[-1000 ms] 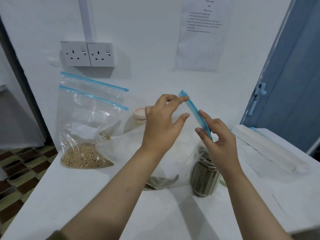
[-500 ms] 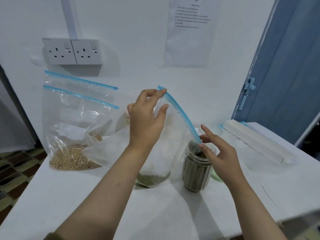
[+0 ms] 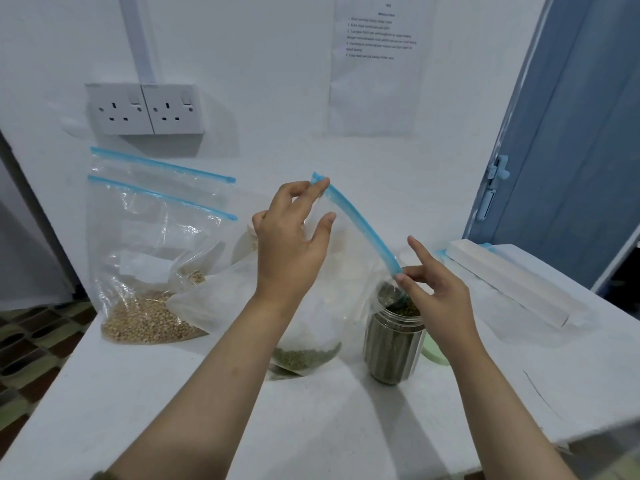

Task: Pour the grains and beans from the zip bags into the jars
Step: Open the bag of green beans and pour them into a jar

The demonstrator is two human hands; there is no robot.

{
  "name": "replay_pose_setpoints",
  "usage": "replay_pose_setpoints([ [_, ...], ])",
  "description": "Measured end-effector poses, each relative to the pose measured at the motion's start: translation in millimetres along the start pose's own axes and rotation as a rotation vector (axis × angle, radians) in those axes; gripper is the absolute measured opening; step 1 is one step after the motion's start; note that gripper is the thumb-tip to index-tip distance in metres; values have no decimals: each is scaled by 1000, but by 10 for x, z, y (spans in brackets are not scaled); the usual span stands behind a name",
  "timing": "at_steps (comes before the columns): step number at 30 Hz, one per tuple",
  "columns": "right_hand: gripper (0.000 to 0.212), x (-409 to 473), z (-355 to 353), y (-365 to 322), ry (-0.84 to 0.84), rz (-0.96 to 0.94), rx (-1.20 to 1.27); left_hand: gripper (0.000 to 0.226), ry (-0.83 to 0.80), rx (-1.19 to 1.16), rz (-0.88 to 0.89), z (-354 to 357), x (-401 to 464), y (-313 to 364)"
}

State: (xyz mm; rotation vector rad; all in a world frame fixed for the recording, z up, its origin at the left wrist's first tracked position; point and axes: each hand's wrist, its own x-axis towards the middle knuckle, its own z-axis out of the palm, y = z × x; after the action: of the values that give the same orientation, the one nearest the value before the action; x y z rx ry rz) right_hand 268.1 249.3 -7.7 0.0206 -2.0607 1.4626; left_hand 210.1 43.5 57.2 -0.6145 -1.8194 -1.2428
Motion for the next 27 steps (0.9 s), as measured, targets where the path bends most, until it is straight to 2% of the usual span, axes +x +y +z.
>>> replay_pose_setpoints([
  [18, 54, 227, -41, -66, 29, -97, 45, 46, 36, 31, 32, -27, 145, 19],
  [27, 21, 119, -7, 61, 81, -58, 106, 48, 17, 8, 16, 21, 100, -69],
])
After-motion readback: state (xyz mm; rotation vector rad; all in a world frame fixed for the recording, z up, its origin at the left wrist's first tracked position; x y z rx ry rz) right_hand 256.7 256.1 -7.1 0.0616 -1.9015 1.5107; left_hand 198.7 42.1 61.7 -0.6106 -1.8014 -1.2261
